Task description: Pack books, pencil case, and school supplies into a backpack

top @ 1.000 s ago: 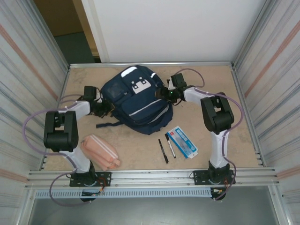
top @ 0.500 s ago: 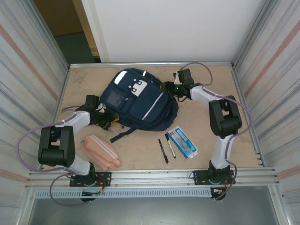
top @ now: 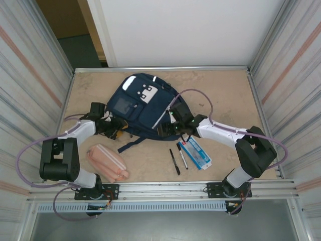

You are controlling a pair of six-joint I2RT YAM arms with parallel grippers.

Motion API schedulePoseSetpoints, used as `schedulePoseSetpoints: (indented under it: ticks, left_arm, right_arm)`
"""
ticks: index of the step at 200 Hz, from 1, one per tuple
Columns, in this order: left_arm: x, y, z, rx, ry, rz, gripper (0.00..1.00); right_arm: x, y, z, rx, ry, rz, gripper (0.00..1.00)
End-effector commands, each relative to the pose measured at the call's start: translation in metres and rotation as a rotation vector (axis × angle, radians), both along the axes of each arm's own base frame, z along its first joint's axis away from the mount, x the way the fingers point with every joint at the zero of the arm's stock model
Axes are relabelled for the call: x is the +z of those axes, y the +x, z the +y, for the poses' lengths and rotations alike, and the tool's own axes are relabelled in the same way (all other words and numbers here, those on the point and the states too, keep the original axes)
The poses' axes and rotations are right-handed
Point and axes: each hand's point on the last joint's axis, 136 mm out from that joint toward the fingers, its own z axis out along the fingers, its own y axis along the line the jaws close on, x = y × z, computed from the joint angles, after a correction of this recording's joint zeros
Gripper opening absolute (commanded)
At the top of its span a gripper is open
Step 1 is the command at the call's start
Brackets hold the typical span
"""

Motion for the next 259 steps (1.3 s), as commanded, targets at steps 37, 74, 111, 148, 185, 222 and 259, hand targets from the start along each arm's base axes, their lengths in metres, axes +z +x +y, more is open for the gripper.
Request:
schedulePoseSetpoints:
  ticks: [37,74,111,148,185,222,259]
  left_arm:
    - [-0.023,0.019,0.013,0.037,0.103,-0.011,0.33]
    - [-0.009,0.017,0.023,-0.045,0.198,-0.03,0.0]
    - [0.012,0.001,0.014,-0.026,0.119,-0.046,0.0]
    - [0.033,-0.006,-0.009,0.043,-0.02,-0.061,0.0]
    - [0.053,-0.01,-0.006,0.209,-0.057,-0.065,0.0]
    - [0.071,-0.013,-0.017,0.26,-0.123,-0.08,0.0]
    - [0.081,-0.01,-0.03,0.233,-0.166,-0.073,0.0]
  right_arm:
    - [-0.014,-0.004,0.033,0.041,-0.031,-0.064,0.75]
    - [-0.03,0.033,0.037,0.005,-0.061,-0.085,0.73]
    - [-0.03,0.088,0.035,-0.053,-0.034,-0.135,0.72]
    - [0.008,0.127,0.049,-0.023,0.107,-0.161,0.72]
    - [0.052,0.099,0.054,0.019,0.225,-0.107,0.75]
    - [0.06,0.027,0.057,0.086,0.21,-0.093,0.75]
    - [0.049,-0.03,0.078,0.197,0.152,-0.098,0.75]
